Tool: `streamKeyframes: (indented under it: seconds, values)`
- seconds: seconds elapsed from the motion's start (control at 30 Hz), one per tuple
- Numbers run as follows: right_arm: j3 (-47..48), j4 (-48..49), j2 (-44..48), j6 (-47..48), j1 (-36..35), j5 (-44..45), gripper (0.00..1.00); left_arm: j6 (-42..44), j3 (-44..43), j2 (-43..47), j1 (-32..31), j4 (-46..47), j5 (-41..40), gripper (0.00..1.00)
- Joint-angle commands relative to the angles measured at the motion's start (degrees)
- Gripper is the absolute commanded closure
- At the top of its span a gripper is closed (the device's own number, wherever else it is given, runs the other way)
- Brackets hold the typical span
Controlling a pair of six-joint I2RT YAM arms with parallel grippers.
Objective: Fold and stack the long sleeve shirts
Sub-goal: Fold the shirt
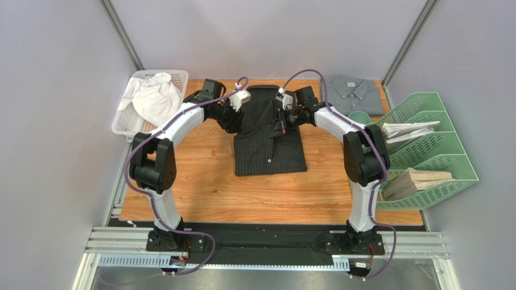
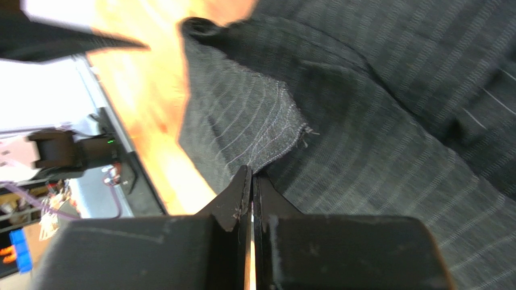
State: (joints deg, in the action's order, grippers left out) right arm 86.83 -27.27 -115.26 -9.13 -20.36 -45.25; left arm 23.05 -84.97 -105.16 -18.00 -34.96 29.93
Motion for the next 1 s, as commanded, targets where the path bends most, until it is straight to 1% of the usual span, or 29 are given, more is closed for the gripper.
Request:
streamKeyframes:
  seconds: [0.0,0.13,0.23,0.33,0.43,0.57,0.67,0.83,0.97]
  values:
    - [-0.3,1.1,-1.7,2.4,0.0,5.4,1.0,-0.6,-8.1,-6.2,-0.1,-4.0,0.9,0.47]
    - [0.6,1.2,-2.8,1.3,0.1,5.8,1.0,5.0,-9.4,-8.3,0.0,-8.6,2.8,0.43]
    - [0.2,1.3,-2.8,1.1,0.1,6.2,1.0,6.4,-7.4,-7.1,0.1,-8.8,4.5,0.41]
    - [0.0,1.3,-3.0,1.0,0.1,6.5,1.0,6.9,-5.2,-5.2,0.0,-9.1,8.0,0.39]
    - [-0.3,1.3,-3.0,1.1,0.1,6.7,1.0,5.7,-3.1,-3.4,0.0,-7.1,9.3,0.39]
    - [-0.3,1.1,-2.9,1.3,0.1,7.0,1.0,1.6,-1.8,-1.2,1.2,-4.3,12.4,0.36]
    - [-0.3,1.0,-2.8,1.2,0.1,6.9,1.0,1.0,-2.4,-1.0,1.3,-4.9,14.8,0.35]
    - [-0.5,1.0,-2.7,1.1,0.3,7.0,1.0,1.4,-2.0,-1.4,1.3,-5.7,15.1,0.34]
    - [-0.3,0.9,-3.0,1.3,0.4,6.7,1.0,1.3,-3.3,-4.9,0.7,-6.2,9.3,0.33]
